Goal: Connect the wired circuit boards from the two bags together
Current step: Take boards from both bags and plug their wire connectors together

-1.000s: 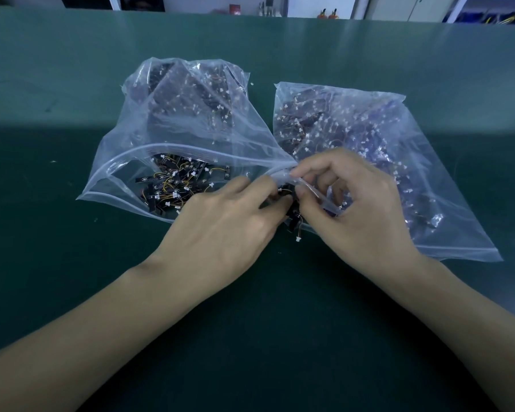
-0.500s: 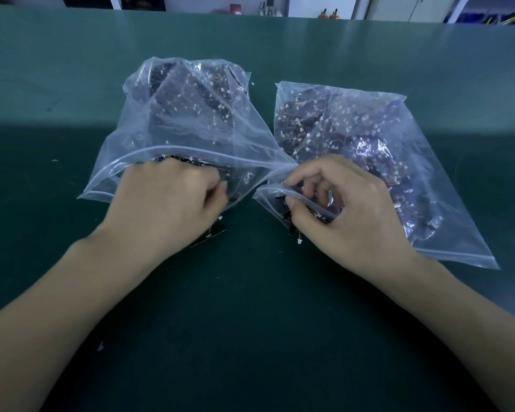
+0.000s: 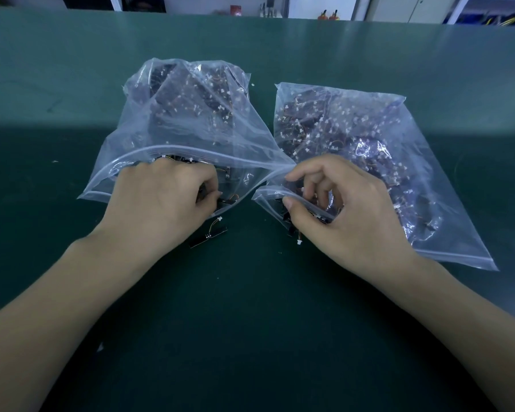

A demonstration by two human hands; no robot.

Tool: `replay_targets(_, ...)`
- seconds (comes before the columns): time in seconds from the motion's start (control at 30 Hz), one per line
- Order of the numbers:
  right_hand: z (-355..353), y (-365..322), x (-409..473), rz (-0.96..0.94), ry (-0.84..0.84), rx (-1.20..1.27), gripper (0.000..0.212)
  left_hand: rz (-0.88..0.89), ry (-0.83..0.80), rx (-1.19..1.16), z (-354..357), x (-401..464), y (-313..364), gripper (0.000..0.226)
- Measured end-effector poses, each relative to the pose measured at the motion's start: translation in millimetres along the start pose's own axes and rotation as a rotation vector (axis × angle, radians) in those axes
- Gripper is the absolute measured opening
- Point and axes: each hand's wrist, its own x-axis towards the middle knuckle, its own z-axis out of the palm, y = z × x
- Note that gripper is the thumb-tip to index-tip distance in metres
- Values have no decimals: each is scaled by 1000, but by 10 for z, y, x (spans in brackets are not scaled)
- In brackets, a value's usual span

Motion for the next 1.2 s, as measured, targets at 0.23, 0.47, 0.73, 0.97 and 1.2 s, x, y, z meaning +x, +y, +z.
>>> replay_targets(0.23,-4,-17,-8,-1,7,4,23,142,219,-198,-116,2,131,11)
replay_targets(0.47,-19,-58,2,-55,-23,22,21,291,215,-436,-105,-74,300,8)
replay_targets(0.73,-26,-78,28,-130,-30,71,19,403,173,-581,41,-89,356,12)
replay_targets(0.97,-19,-56,34,-146,-6,125,12,380,200,-702,88,-88,348,22)
replay_targets(1.2,-9,-59,22,-116,47,185,5,254,278,-724,55,-91,358,18)
